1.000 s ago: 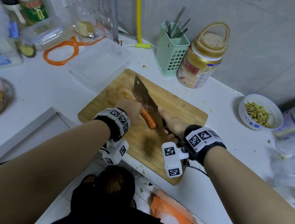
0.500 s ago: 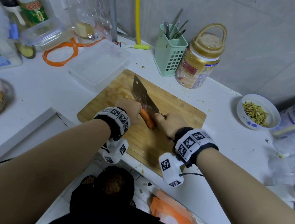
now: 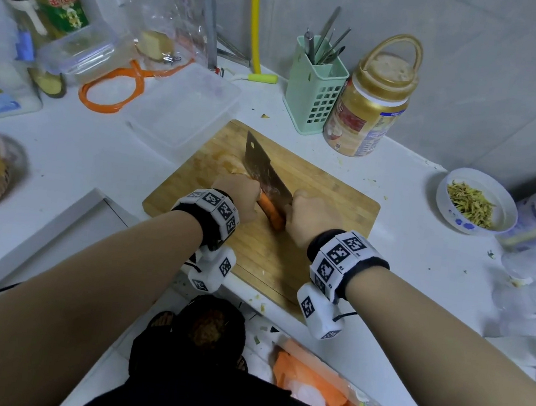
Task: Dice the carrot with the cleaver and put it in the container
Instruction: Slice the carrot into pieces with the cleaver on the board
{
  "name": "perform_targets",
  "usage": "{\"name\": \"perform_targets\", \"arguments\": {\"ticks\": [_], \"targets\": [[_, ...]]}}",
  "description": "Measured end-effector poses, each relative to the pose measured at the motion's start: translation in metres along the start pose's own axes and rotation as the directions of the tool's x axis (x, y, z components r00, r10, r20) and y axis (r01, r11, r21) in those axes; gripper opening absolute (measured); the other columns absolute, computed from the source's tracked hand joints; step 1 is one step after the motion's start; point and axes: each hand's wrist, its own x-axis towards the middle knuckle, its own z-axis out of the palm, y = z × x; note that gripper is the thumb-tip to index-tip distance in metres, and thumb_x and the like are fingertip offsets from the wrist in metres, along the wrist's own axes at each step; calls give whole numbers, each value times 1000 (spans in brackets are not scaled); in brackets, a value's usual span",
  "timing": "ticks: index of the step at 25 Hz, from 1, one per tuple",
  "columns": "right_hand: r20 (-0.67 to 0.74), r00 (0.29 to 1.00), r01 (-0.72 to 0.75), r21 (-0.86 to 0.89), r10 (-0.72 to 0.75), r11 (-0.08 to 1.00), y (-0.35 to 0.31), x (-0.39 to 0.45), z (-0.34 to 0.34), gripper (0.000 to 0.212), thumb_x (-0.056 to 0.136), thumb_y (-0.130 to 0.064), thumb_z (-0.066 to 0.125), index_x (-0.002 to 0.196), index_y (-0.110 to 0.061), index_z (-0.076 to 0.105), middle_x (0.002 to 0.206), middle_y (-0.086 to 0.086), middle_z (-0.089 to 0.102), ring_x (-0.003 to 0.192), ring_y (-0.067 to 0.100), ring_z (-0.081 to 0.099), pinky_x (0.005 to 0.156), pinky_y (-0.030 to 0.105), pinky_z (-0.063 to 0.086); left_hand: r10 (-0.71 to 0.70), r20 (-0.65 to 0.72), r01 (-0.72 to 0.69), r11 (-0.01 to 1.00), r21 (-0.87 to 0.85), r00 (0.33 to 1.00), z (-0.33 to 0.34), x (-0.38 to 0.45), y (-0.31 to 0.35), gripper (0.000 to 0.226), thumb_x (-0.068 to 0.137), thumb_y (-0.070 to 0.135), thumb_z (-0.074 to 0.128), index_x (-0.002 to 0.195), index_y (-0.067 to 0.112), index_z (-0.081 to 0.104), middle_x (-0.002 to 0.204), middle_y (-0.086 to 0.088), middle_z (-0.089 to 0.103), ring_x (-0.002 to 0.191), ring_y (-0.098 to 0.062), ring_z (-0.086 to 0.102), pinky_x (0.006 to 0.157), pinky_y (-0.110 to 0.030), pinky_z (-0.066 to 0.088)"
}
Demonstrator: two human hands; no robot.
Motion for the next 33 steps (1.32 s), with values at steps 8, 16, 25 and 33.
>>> {"name": "perform_targets", "arguments": {"ticks": [8, 16, 25, 33], "targets": [[-1, 1000, -6, -14, 6, 1000, -7, 0, 7, 22, 100, -23, 43, 116, -9, 48, 82, 6, 51, 73, 24, 54, 60, 33, 43, 78, 0, -78, 996, 31, 997, 1, -4, -6, 15, 85, 19, 54, 92, 11, 65, 91, -8, 61, 81, -25, 57, 68, -31, 48], [33, 999, -25, -22, 26, 999, -9, 8, 1, 13, 100, -25, 43, 103, -13, 48, 69, 0, 42, 61, 17, 47, 56, 30, 40, 78, -43, -77, 997, 9, 996, 6, -4, -7, 23, 80, 16, 57, 62, 16, 43, 82, -8, 61, 71, -24, 52, 63, -29, 45], [78, 997, -13, -42, 16, 999, -10, 7, -7, 11, 99, -25, 46, 97, -14, 47, 84, 5, 52, 76, 24, 56, 63, 32, 44, 83, -64, -86, 995, -45, 994, 8, -1, -6, 21, 81, 13, 57, 64, 13, 45, 81, -8, 61, 73, -25, 56, 62, -30, 45], [69, 997, -18, -50, 22, 999, -13, 7, -7, 18, 100, -25, 45, 107, -10, 53, 86, 5, 52, 75, 22, 54, 60, 30, 41, 104, -50, -107, 992, -73, 993, 11, 2, -10, 26, 80, 12, 56, 61, 14, 40, 78, -7, 56, 75, -26, 55, 63, -31, 45]]}}
